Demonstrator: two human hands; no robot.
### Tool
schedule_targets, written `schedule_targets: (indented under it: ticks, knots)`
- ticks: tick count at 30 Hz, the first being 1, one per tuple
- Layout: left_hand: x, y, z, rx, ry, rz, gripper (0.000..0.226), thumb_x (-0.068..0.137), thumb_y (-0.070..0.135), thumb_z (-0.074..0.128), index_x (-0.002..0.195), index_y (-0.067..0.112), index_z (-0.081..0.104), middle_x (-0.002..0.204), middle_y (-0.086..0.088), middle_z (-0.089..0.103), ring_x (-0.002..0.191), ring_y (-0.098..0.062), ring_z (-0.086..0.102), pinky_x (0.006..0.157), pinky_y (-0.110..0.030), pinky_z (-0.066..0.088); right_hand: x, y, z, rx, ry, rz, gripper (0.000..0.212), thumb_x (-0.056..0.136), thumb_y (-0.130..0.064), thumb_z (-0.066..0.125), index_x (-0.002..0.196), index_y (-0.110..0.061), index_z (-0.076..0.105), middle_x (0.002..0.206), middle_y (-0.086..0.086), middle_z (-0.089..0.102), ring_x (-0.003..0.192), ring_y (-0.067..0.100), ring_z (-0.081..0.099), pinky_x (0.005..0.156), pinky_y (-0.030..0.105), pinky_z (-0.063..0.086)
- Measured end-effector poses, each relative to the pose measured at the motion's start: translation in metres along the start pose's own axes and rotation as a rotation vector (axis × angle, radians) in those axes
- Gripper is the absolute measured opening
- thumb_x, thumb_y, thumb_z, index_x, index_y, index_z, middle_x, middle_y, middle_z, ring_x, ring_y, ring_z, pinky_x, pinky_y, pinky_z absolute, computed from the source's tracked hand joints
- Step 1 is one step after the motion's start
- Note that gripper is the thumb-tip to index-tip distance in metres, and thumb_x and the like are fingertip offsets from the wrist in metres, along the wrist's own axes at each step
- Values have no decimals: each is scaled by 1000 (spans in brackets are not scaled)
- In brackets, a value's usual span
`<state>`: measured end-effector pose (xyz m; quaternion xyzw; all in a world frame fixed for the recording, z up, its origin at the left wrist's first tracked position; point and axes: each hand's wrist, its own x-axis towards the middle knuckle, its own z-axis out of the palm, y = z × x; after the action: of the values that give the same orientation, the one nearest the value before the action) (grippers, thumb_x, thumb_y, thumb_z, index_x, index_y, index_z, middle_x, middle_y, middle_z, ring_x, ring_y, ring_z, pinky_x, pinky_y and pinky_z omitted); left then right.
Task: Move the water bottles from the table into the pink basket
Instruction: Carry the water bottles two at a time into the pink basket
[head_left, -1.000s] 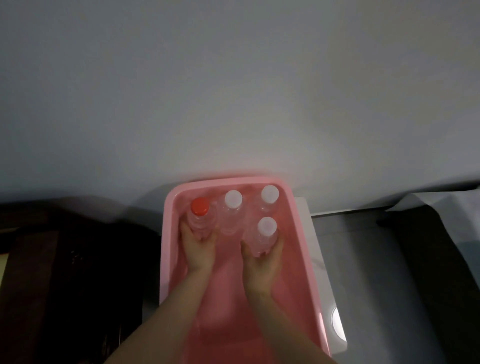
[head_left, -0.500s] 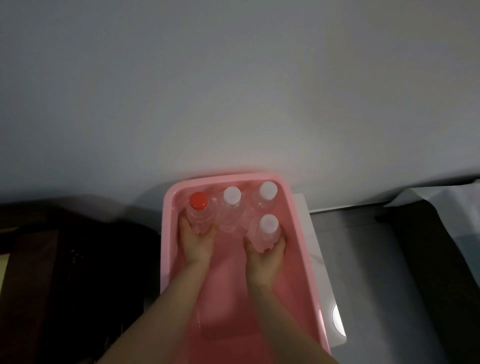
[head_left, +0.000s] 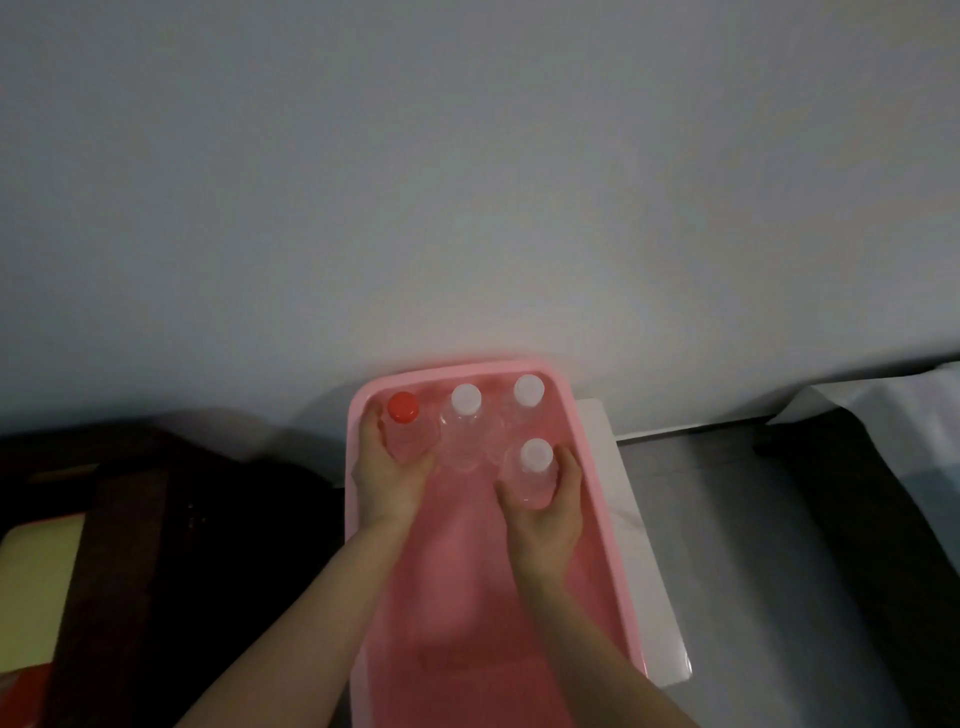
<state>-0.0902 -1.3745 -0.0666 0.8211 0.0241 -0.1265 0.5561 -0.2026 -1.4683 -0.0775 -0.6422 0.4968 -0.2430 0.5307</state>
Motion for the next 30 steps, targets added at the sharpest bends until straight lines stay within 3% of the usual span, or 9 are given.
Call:
schedule_targets:
  ticks: [2,8,12,15,17,21,24,27,30]
  knots:
    - [-6,12,-11,0,-2,72,64,68,22,85,120,36,52,121,15,63,109,-5,60,92,-15,45,-1,-13,-8,32,-18,-51,79,72,-24,85,141,-23,46,138,-15,52,126,0,47,104,18,35]
    - [10,23,-39,-163,-160,154,62,70,-7,79,119,25,59,116,6,65,99,11,63,88,-9,48,13,-34,-31,34,-136,-204,39,74,-12,81,109,-27,71,109,-23,69,104,-8,62,90,6,45]
    - [29,21,-48,-65,-287,185,66,68,-10,79,125,15,58,121,-6,64,107,-13,62,93,-10,46,22,-31,-41,-99,-221,-268,40,73,-16,81,110,-30,71,99,-33,65,97,-17,59,82,0,42]
    - [40,20,-48,0,-332,200,71,66,-5,82,130,11,57,121,-3,64,108,-15,61,100,-20,44,28,-31,-46,-223,-272,-375,46,73,-16,80,117,-26,69,105,-31,63,97,-10,60,87,8,46]
    - [43,20,-45,37,-327,226,70,65,-2,84,129,9,59,121,-2,64,105,-13,62,96,-14,45,32,-34,-46,-282,-290,-459,45,74,-13,80,116,-21,70,108,-17,69,98,4,64,89,23,52]
    - [48,23,-39,74,-255,274,49,67,-1,82,114,7,68,106,-11,72,93,-21,67,92,-25,50,40,-39,-42,-329,-233,-524,37,74,-10,79,110,-19,73,99,-1,75,88,20,69,79,42,57]
    - [49,22,-40,57,-235,279,48,68,-2,81,112,13,68,104,-10,72,87,-11,68,86,-12,51,45,-37,-43,-269,-200,-468,38,75,-10,78,109,-26,72,98,-6,75,89,17,69,81,43,57]
    - [47,18,-41,-21,-236,251,51,68,-7,80,110,18,67,101,-4,71,81,9,67,81,-6,49,47,-33,-46,-205,-261,-413,54,75,-12,78,120,-39,63,98,-27,71,94,2,68,87,30,57]
    - [47,16,-41,-63,-255,221,50,65,-11,80,104,17,68,97,-1,71,82,10,67,81,-7,49,48,-32,-46,-72,-342,-329,68,72,-21,78,130,-46,53,104,-22,73,100,-1,68,88,14,52]
